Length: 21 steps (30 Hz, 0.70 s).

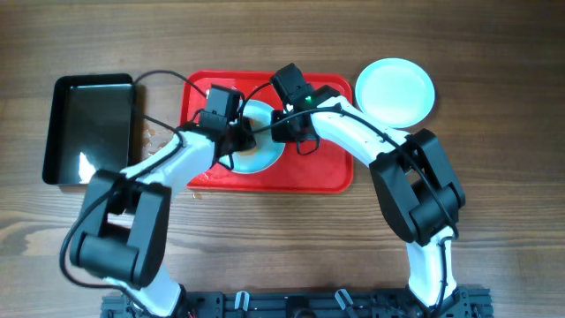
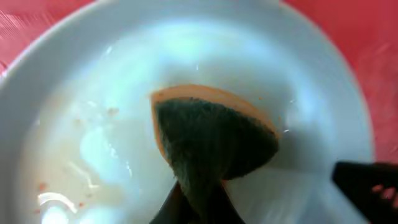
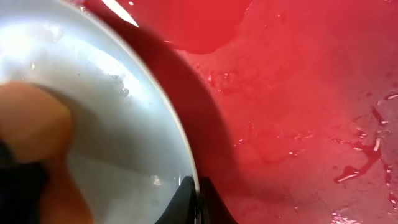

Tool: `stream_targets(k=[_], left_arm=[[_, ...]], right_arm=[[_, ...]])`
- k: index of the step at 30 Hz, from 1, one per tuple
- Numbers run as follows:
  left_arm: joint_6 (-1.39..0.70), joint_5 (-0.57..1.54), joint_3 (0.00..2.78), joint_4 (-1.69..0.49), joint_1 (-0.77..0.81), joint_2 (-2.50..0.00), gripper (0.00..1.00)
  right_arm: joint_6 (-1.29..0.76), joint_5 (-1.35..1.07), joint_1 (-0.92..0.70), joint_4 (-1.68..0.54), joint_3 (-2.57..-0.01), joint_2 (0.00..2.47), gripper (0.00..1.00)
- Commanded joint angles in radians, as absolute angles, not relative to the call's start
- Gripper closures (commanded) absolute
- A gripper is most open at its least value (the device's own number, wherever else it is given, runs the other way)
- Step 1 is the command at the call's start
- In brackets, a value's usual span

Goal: Clean dirty plates on tray and stack at the side
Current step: 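Scrub the last plate with the sponge while right gripper holds it, then lift the last plate by its rim with the right gripper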

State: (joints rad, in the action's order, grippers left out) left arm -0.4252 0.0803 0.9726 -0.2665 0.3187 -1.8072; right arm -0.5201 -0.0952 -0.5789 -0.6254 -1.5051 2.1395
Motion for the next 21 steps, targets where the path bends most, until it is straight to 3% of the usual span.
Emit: stream_targets(k=[1, 16, 21], left_arm=[[-0.427, 0.081, 0.974, -0.311, 0.316, -1.832, 0.96], [-0.427, -0.541, 0.975, -0.397, 0.316, -1.763, 0.96], [-0.427, -0.612, 0.975, -0.370, 0.316, -1.685, 0.96]], right_arm=[[-0.525, -0.052, -0.572, -0.640, -1.495, 2.154, 0.96], [-0.524, -0.052, -0.572, -0.640, -1.495, 2.154, 0.96], [-0.524, -0.052, -0.572, -0.638, -1.495, 2.154, 0.96]])
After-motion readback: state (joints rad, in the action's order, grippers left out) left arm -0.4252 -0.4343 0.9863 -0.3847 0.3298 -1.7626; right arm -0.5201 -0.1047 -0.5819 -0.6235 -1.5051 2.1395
